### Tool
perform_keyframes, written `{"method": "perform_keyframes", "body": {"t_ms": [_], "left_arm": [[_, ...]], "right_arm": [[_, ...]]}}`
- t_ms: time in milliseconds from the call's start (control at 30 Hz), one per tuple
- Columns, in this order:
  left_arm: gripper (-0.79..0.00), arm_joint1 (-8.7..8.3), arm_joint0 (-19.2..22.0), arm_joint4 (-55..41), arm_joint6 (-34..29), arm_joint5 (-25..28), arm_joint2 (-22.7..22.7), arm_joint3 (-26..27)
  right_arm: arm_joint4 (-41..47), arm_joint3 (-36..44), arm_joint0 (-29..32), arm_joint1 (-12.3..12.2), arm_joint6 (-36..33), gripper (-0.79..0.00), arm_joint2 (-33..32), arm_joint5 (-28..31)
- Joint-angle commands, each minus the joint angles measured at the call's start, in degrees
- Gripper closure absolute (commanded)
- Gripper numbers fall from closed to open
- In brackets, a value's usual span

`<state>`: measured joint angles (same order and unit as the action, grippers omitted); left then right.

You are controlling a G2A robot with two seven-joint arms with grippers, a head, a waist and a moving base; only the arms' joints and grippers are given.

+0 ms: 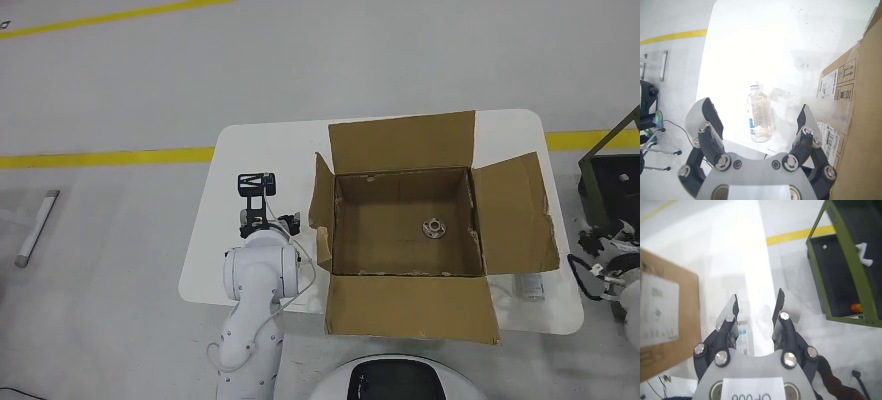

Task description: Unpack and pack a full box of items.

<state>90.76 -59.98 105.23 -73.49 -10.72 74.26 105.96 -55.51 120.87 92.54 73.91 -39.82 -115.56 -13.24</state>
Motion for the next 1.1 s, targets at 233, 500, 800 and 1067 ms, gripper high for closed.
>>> {"method": "perform_keyframes", "body": {"t_ms": [233,500,800,1067], "left_arm": [[-0.785,0.00,0.00,0.00,0.00,0.00,0.00,0.00],[-0.785,0.00,0.00,0.00,0.00,0.00,0.00,0.00],[-0.785,0.00,0.00,0.00,0.00,0.00,0.00,0.00],[-0.785,0.00,0.00,0.00,0.00,0.00,0.00,0.00]], "right_arm": [[5.18,13.78,-3.35,-0.18,1.59,0.000,1.37,-0.10],[-5.13,13.78,-10.35,-1.05,-6.00,0.000,20.43,6.71],[-22.81,1.39,-18.09,-0.27,-14.88,0.000,41.07,0.47],[-33.12,-10.88,-26.39,1.67,-19.79,0.000,51.21,-8.33]]}}
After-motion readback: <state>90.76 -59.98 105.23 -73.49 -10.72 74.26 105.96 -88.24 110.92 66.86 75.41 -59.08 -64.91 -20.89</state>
